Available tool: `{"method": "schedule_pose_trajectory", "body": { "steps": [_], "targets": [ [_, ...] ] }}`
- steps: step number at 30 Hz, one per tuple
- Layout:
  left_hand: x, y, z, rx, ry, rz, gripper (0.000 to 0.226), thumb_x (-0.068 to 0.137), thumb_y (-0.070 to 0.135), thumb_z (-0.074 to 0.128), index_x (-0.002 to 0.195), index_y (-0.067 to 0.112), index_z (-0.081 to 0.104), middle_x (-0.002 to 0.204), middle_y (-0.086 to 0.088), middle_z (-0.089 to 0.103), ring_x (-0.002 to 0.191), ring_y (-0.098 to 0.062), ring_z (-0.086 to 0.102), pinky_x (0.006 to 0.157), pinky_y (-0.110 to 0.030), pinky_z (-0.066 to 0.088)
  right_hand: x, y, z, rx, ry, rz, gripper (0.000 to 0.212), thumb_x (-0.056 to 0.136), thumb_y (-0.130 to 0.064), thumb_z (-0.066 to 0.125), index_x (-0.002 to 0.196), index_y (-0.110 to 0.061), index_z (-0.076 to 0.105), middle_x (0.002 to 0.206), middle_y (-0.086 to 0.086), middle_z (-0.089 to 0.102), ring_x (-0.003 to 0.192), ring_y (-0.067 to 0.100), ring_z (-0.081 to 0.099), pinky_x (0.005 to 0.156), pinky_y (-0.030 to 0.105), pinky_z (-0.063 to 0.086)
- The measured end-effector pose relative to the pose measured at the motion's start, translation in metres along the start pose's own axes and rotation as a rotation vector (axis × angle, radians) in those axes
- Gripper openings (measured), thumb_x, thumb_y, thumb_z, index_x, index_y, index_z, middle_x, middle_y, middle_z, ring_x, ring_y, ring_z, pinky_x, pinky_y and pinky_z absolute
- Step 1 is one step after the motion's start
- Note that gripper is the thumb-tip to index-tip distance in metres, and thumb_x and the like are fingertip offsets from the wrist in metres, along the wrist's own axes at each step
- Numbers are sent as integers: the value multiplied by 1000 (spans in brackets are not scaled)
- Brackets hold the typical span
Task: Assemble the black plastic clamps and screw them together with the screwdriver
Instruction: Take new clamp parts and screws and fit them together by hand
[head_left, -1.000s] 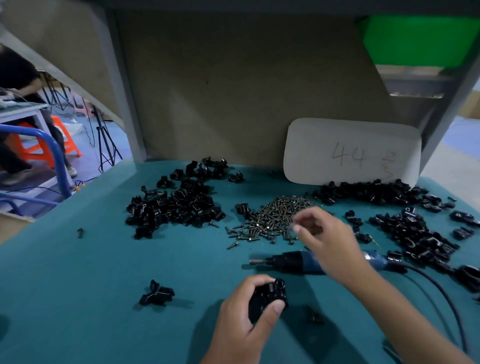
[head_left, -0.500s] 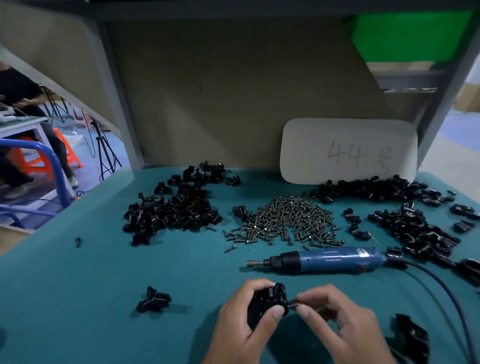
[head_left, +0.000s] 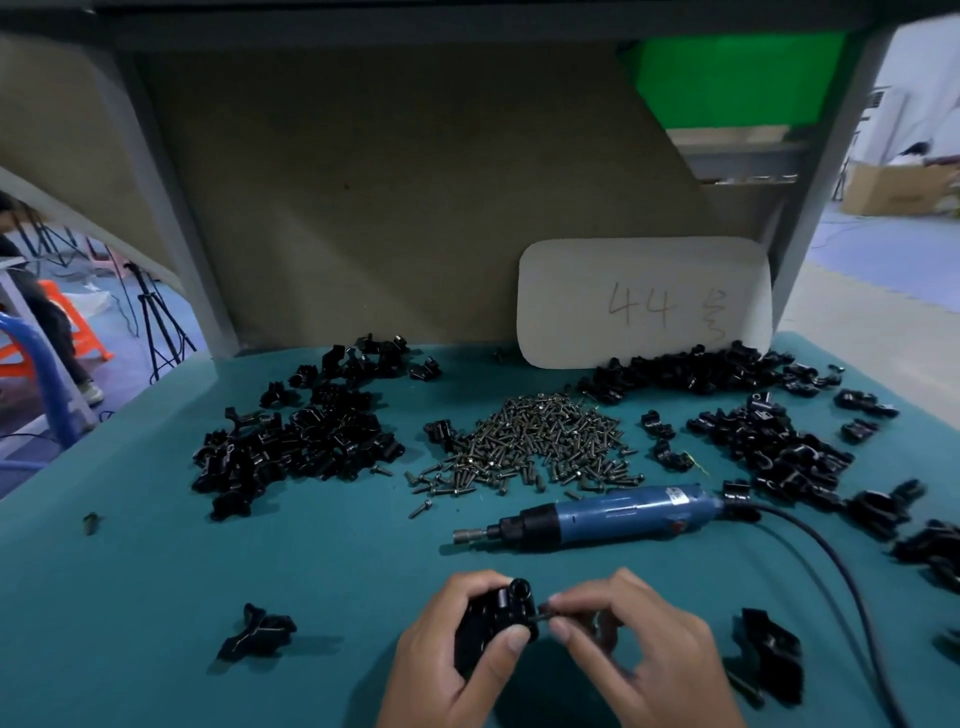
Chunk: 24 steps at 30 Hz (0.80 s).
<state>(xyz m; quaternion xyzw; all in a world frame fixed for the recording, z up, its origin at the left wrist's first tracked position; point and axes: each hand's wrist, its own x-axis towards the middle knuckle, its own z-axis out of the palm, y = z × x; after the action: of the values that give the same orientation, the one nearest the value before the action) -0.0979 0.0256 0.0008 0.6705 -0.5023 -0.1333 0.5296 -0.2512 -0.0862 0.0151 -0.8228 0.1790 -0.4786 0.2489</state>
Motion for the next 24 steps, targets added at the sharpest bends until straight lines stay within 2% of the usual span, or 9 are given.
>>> {"method": "schedule_pose_trajectory", "body": {
  "steps": [2, 4, 7, 15, 20, 24],
  "targets": [
    [0, -1, 0, -7, -10, -9, 36, 77, 53, 64, 110, 62, 52, 103, 29, 66, 94, 0, 66, 73, -9, 45, -1, 0, 0, 22, 1, -3, 10, 86, -33, 72, 88, -25, 77, 82, -21, 68, 71, -4, 63, 57, 13, 50],
    [0, -1, 0, -19, -13, -4, 35, 77, 60, 64, 110, 61, 53, 103, 28, 66, 94, 0, 66, 73, -9, 45, -2, 0, 1, 26, 10, -12, 9, 86, -33, 71, 89, -26, 77, 83, -21, 69, 70, -3, 63, 55, 15, 50],
    [-1, -1, 1, -27, -6, 11, 38, 75, 68, 57, 112, 58, 54, 103, 25, 67, 94, -1, 67, 74, -9, 46, -3, -2, 2, 28, 12, 10, 9, 87, -33, 70, 90, -26, 75, 85, -22, 69, 72, -4, 64, 58, 11, 49],
    [-1, 1, 1, -43, -2, 18, 34, 82, 62, 57, 114, 50, 55, 107, 22, 67, 98, -3, 66, 78, -14, 47, -7, -7, -1, 63, 8, 54, 8, 91, -35, 68, 94, -30, 72, 83, -20, 68, 71, 0, 64, 63, 9, 46],
    [-2, 1, -1, -59, -28, 5, 33, 84, 60, 57, 115, 50, 54, 108, 20, 67, 102, -8, 66, 84, -22, 49, -7, -10, -1, 50, -22, 50, 8, 92, -38, 67, 98, -34, 70, 87, -20, 69, 76, 3, 67, 64, 18, 52],
    [-4, 2, -1, -67, -21, -2, 33, 85, 60, 58, 115, 46, 55, 108, 19, 67, 101, -9, 65, 83, -19, 48, -6, -11, -4, 20, -3, 70, 8, 92, -39, 66, 100, -37, 68, 85, -21, 67, 75, 2, 66, 66, 9, 47]
  ]
}}
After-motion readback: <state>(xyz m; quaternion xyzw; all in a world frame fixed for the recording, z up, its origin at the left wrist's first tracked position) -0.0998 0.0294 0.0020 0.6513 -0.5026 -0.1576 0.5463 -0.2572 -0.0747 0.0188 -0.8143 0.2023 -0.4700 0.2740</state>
